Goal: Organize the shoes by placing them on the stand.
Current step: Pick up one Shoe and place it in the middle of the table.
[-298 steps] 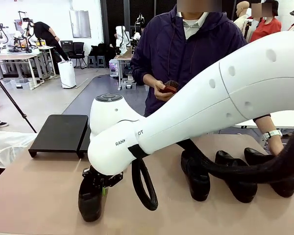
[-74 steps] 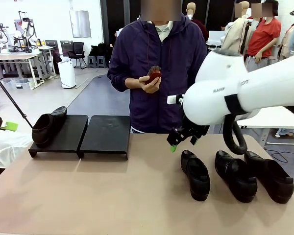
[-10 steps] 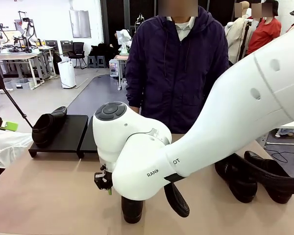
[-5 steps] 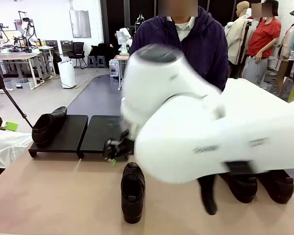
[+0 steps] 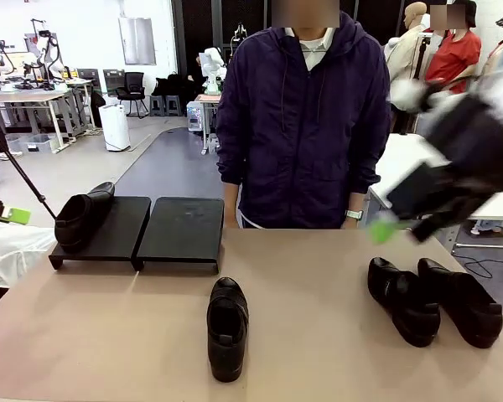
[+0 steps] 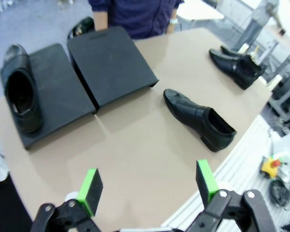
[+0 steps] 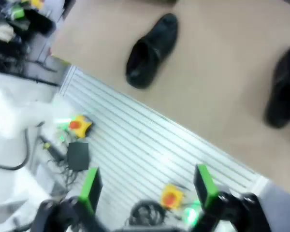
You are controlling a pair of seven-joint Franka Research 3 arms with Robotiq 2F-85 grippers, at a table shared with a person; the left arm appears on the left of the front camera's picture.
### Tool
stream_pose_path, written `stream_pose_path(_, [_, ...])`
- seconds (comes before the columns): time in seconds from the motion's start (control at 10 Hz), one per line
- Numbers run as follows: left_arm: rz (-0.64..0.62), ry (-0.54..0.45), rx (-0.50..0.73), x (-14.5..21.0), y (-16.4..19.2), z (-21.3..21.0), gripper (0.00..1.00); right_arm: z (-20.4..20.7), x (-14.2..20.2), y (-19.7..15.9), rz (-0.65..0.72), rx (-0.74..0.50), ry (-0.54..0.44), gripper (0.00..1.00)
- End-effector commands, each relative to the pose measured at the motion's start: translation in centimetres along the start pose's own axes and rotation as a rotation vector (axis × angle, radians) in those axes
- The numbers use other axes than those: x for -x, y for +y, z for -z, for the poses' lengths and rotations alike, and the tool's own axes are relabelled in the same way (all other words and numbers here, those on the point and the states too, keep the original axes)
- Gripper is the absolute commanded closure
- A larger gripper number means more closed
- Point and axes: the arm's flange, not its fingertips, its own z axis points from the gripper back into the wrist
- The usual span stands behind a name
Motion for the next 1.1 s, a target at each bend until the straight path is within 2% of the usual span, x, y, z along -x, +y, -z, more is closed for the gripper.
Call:
stream_pose_path(0.0, [0.005,0.008,-0.001,0.3,-0.1,0.0,0.0,-1.0,3.0,-5.1,0.058,0.036,-0.162,0.0])
stream_pose_path(0.2, [0.005,0.008,-0.001,0.3,-0.1,0.0,0.0,-1.0,5.2,-6.3,0.036,0.089,-0.24,0.0])
stream_pose_path(0.3, [0.005,0.008,-0.001,0.3,-0.1,0.0,0.0,-0.5,5.5,-6.6,0.034,0.092,-0.234,0.0])
stream_pose_path(0.4, [0.005,0.008,-0.001,0.3,-0.1,0.0,0.0,1.3,5.0,-5.9,0.006,0.184,-0.065,0.0])
stream_pose_path(0.5, [0.005,0.008,-0.001,0.3,-0.1,0.0,0.0,-4.8,4.4,-6.3,0.072,0.094,-0.223,0.0])
stream_pose_path(1.0, [0.005,0.008,-0.001,0.3,-0.1,0.0,0.0,-4.8,4.4,-6.3,0.072,0.094,-0.223,0.0])
